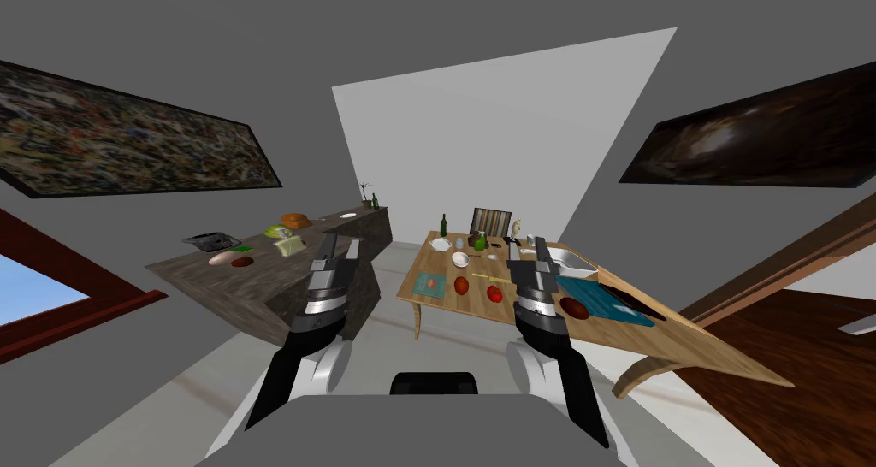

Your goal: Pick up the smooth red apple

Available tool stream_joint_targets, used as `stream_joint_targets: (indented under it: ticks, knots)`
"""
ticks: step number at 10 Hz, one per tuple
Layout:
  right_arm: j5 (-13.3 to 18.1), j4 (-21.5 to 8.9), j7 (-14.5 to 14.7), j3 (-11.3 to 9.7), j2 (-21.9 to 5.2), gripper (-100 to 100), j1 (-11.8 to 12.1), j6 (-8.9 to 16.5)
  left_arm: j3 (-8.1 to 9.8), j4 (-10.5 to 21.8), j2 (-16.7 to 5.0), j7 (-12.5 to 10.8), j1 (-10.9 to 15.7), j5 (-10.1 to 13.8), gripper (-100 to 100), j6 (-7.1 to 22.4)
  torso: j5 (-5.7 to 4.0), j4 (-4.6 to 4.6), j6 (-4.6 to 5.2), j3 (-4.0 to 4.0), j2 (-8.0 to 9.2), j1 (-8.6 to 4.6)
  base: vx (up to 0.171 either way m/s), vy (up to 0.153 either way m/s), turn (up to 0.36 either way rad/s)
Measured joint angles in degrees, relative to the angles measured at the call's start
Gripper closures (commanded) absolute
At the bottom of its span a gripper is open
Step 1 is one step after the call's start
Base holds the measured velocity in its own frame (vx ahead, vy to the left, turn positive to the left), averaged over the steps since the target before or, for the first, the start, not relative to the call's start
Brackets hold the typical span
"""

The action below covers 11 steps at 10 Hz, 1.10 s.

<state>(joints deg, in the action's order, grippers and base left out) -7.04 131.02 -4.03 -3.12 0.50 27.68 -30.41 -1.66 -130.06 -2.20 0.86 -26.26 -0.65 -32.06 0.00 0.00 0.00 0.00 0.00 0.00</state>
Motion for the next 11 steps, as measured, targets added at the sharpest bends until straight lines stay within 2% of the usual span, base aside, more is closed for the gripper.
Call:
stream_joint_targets:
  ticks: [4, 5, 7, 8, 9, 10, 11]
  knots:
    - [0.97, -3.35, -0.16, -1.89, -6.05, -100, 0.20, -0.15, 0.00, 0.00, 0.00, 0.00, 0.01, 0.00, 0, 0.00, -0.04, 0.04, 0.00, 0.11, 0.19, -0.19, -0.045, -0.044, 0.036]
    - [1.49, -4.90, 0.03, -2.66, -7.54, -100, -1.01, 0.62, 0.00, 0.00, -0.01, 0.00, 0.01, 0.00, 0, 0.00, -0.06, 0.04, -0.01, 0.11, 0.20, -0.25, -0.052, -0.066, 0.066]
    - [2.48, -7.77, -0.13, -4.68, -11.12, -100, -0.39, 0.63, 0.00, 0.00, -0.01, 0.00, 0.01, 0.00, 0, 0.00, -0.06, 0.04, 0.00, 0.12, 0.20, -0.25, -0.044, -0.050, 0.043]
    - [2.76, -8.22, -0.13, -5.23, -12.33, -100, -0.23, 0.85, 0.00, 0.00, 0.00, 0.00, 0.00, 0.00, 0, 0.00, -0.05, 0.04, 0.01, 0.09, 0.15, -0.20, -0.047, -0.039, 0.051]
    - [3.08, -9.51, -0.25, -5.88, -14.16, -100, -0.22, 0.88, 0.00, 0.00, 0.00, 0.00, 0.01, 0.00, 0, 0.00, -0.05, 0.04, 0.00, 0.10, 0.17, -0.19, -0.067, -0.056, 0.088]
    - [4.02, -11.92, 0.06, -7.57, -15.42, -100, -0.64, 0.66, 0.00, 0.00, -0.01, 0.00, 0.01, 0.00, 0, 0.00, -0.06, 0.05, -0.01, 0.12, 0.22, -0.22, -0.047, -0.044, 0.033]
    - [4.21, -12.42, 0.05, -7.94, -16.66, -100, -0.76, 1.10, 0.00, 0.00, 0.00, 0.00, 0.00, 0.00, 0, 0.00, -0.05, 0.05, 0.01, 0.11, 0.18, -0.20, -0.045, -0.043, 0.057]
